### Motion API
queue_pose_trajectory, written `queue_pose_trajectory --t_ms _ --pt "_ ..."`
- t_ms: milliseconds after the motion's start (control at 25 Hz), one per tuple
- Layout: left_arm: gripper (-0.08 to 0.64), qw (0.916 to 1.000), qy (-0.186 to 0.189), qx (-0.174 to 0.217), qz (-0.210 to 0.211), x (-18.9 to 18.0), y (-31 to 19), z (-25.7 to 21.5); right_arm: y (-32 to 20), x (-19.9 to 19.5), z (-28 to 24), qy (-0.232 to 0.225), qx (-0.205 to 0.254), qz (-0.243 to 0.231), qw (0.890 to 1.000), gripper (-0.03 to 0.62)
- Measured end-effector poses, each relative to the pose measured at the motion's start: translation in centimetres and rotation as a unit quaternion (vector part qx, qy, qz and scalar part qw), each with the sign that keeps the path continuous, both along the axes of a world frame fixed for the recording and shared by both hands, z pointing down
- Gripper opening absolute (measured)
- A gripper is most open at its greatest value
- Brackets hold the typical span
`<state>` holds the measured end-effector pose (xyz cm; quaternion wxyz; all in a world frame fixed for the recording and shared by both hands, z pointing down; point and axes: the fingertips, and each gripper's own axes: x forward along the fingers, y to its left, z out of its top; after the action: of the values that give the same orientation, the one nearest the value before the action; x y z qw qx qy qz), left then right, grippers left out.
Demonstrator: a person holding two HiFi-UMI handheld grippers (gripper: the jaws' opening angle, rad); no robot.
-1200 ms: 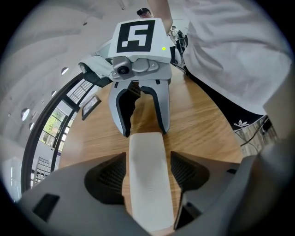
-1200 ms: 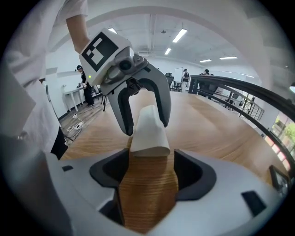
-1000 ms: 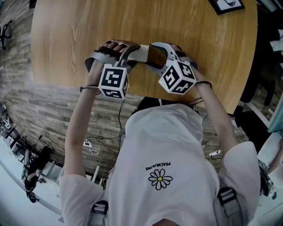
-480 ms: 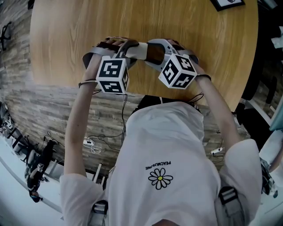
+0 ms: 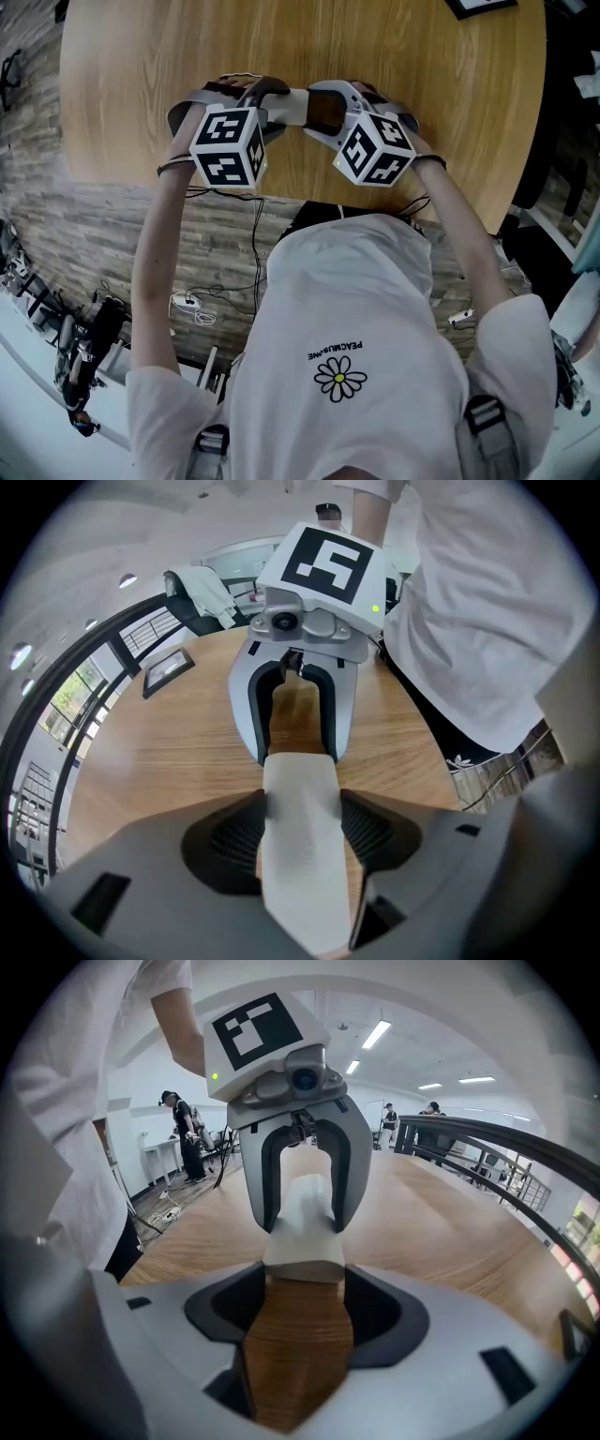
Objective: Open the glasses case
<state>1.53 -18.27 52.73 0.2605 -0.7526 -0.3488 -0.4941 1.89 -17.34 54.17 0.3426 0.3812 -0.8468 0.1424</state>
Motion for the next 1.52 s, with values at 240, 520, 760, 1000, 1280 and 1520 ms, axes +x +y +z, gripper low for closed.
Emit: queue_pose_trajectory --t_ms 240,520,760,1000,1280,1520 --pt "0.267 0.9993 -0.009 -0.035 -0.006 0.1 -0.1 -0.1 0.0 0.1 -0.1 -0.011 -0.001 0.001 1.000 0.273" --pt "0.265 0.9956 -0.037 -0.084 -0.020 0.2 -0.1 -0.4 0.0 0.1 0.0 -0.007 0.008 -0.002 1.000 0.278" --pt "0.265 0.9906 -0.067 -0.117 -0.026 0.4 -0.2 -0.7 0.1 0.1 0.2 -0.001 0.005 -0.008 1.000 0.282" --pt "0.267 0.9854 -0.098 -0.137 -0.023 0.6 -0.2 -1.0 0.1 0.0 0.2 -0.002 -0.003 -0.009 1.000 0.284" --pt "0.265 0.9927 -0.051 -0.103 -0.035 1.3 -1.0 -1.8 0.3 0.3 0.5 -0.007 -0.006 0.016 1.000 0.293" --pt "0.241 0.9980 -0.005 -0.057 -0.026 1.9 -1.4 -2.9 0.0 0.7 0.1 0.011 0.007 0.026 1.000 0.311"
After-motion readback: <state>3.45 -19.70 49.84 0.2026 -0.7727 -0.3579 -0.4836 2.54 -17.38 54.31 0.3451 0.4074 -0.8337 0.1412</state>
